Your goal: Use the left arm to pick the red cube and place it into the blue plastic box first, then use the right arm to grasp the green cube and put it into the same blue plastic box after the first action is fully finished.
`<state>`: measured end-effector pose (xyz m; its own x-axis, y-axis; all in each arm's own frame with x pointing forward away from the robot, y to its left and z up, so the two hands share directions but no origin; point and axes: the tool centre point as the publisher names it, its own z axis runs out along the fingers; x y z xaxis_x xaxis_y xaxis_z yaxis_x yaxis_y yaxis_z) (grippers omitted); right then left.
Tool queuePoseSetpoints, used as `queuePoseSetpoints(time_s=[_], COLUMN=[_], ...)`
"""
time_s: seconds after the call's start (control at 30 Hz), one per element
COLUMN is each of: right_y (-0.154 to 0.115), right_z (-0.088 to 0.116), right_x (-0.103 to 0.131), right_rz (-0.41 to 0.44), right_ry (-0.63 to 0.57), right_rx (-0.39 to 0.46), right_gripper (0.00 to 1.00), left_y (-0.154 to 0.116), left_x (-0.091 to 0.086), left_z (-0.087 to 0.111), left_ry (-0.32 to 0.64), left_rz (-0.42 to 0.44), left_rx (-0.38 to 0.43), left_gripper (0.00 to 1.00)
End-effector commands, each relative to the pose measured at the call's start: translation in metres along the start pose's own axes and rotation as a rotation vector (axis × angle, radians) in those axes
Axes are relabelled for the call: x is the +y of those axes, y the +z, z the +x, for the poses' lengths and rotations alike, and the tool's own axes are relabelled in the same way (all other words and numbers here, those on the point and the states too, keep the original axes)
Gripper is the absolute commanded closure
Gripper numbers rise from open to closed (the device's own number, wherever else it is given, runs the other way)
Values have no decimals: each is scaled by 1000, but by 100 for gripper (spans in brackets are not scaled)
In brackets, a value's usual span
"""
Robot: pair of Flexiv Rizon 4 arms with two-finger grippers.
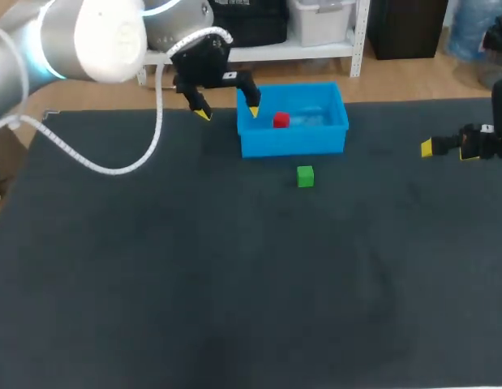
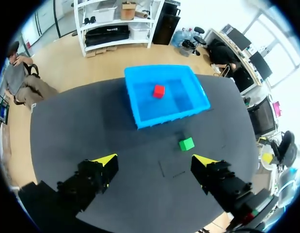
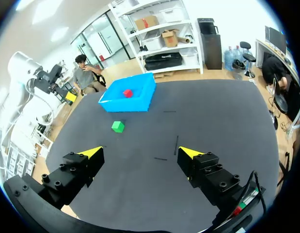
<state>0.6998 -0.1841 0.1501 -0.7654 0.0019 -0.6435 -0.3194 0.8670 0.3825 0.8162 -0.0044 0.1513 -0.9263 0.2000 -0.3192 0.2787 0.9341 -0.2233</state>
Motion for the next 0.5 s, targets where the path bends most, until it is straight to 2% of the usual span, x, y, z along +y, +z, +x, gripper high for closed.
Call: queuePoseSetpoints(time_s=[0.03,0.5], right_y=[0,0], right_z=[0,0], right_x=[0,0], right_rz=[-1,-1], right_ry=[-1,-1], right_rx=[1,1], right_gripper=[0,0], left_y=[-3,-7], left_x=[7,27], left_z=[11,30], left_ry=[5,39], left_rz=[24,64], left_rx=[-225,-213], left_gripper=[0,0])
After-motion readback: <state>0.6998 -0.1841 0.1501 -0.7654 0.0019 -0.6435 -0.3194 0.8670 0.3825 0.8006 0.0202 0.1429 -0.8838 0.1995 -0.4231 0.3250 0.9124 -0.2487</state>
